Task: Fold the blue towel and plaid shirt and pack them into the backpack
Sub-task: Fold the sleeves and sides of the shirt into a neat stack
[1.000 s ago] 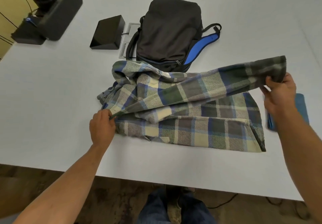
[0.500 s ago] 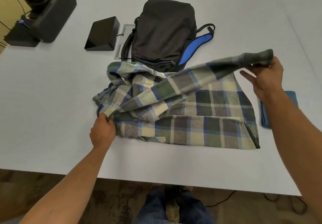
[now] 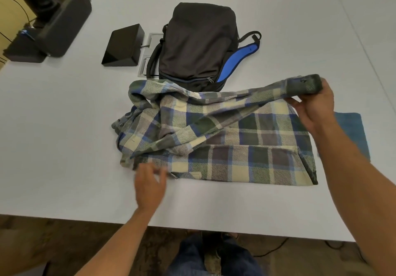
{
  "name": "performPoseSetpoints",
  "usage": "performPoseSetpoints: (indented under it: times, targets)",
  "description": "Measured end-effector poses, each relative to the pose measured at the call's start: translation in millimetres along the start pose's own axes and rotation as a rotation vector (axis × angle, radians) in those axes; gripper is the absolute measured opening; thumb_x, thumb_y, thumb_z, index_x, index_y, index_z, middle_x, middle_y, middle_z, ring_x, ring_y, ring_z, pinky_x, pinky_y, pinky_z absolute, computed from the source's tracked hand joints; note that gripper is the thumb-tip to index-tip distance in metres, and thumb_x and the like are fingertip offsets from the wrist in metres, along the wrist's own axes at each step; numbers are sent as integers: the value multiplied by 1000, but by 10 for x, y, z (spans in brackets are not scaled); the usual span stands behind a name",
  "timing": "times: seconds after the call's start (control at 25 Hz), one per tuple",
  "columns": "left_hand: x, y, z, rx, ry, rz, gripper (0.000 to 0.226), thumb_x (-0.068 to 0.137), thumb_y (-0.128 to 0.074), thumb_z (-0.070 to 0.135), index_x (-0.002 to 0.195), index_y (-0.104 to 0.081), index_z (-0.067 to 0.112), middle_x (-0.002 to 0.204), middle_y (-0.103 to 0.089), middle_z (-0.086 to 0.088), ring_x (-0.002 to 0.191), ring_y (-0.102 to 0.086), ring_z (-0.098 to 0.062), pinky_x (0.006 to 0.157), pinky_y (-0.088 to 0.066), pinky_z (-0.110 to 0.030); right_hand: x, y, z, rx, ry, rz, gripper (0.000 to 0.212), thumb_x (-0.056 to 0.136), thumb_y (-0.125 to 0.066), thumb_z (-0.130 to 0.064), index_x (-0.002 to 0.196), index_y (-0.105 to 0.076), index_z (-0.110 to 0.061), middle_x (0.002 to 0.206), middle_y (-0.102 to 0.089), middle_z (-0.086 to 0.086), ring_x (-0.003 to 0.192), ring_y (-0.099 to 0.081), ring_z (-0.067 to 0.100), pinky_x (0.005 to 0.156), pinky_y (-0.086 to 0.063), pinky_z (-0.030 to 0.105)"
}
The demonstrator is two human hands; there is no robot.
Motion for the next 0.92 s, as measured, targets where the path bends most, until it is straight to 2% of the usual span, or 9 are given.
performPoseSetpoints:
  times: [0.08, 0.16, 0.32, 0.44, 0.6, 0.64, 0.72, 0.8, 0.92]
  targets:
    - [-209, -318, 244, 51, -320, -234, 25, 94, -52, 37, 94, -56, 13, 89, -53, -1, 81, -50, -18, 75, -42, -31, -10, -62, -44, 24, -2, -24, 13, 94, -44, -13, 103, -53, -11, 112, -58, 17, 103, -60, 29, 85, -55, 49]
    - [-151, -558, 368, 92, -411, -382, 35, 96, -43, 41, 105, -62, 13, 102, -61, -2, 95, -56, -21, 84, -46, -35, 0, -131, -106, 50, -7, -52, 16, 91, -47, -16, 104, -53, -10, 114, -58, 18, 103, -61, 29, 87, -55, 49]
    - [233, -693, 352, 187, -324, -529, 42, 100, -49, 33, 135, -52, 11, 137, -53, -8, 129, -46, -26, 111, -34, -42, 75, -189, -222, 115, -17, -127, 21, 97, -45, -15, 113, -54, -6, 112, -59, 20, 104, -59, 32, 85, -56, 46]
    - [419, -668, 270, 291, -326, -637, 60, 101, -46, 38, 153, -27, 17, 159, -26, -2, 147, -22, -22, 119, -16, -40, 108, -80, -238, 175, -64, -159, 21, 98, -47, -16, 113, -55, -5, 111, -59, 18, 105, -57, 31, 87, -54, 42]
    - [499, -730, 279, 401, -62, -778, 65, 103, -39, 42, 156, -4, 29, 161, -20, -2, 142, -31, -31, 109, -37, -46, 29, 276, -183, 175, -123, -139, 54, 87, -67, -25, 131, -43, -5, 123, -51, 18, 120, -46, 33, 103, -45, 42]
    - [499, -756, 285, 427, 25, -821, 61, 103, -34, 44, 156, -7, 29, 159, -24, -6, 141, -34, -34, 107, -38, -47, -30, 336, -171, 178, -148, -132, 54, 85, -68, -27, 129, -46, -6, 122, -54, 16, 120, -49, 31, 106, -44, 41]
    - [480, -839, 204, 478, 106, -908, 58, 102, -30, 52, 151, -21, 23, 153, -35, -13, 137, -37, -38, 109, -37, -50, -115, 578, -79, 126, -163, -95, 23, 94, -55, -22, 111, -65, -10, 110, -66, 9, 107, -62, 23, 97, -52, 34]
    - [459, -915, 81, 310, 205, -974, 67, 95, -39, 62, 145, -35, 18, 146, -45, -13, 133, -42, -36, 110, -36, -48, -202, 842, 46, 74, -170, -80, 38, 103, -40, -17, 82, -72, -20, 88, -69, 1, 86, -64, 15, 77, -56, 26]
    - [394, -998, -148, 312, 250, -1028, 56, 100, -47, 43, 144, -35, 11, 150, -38, -10, 138, -35, -31, 112, -31, -36, -247, 1248, 283, 27, -252, -70, 25, 100, -49, -26, 114, -57, -7, 113, -62, 12, 102, -62, 22, 88, -55, 30]
Point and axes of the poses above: each hand's wrist, its own x-axis towards the middle knuckle, its own y-axis out of the back of the hand, z = x × y, the point moved 3 cm from there along x, towards the middle knuckle
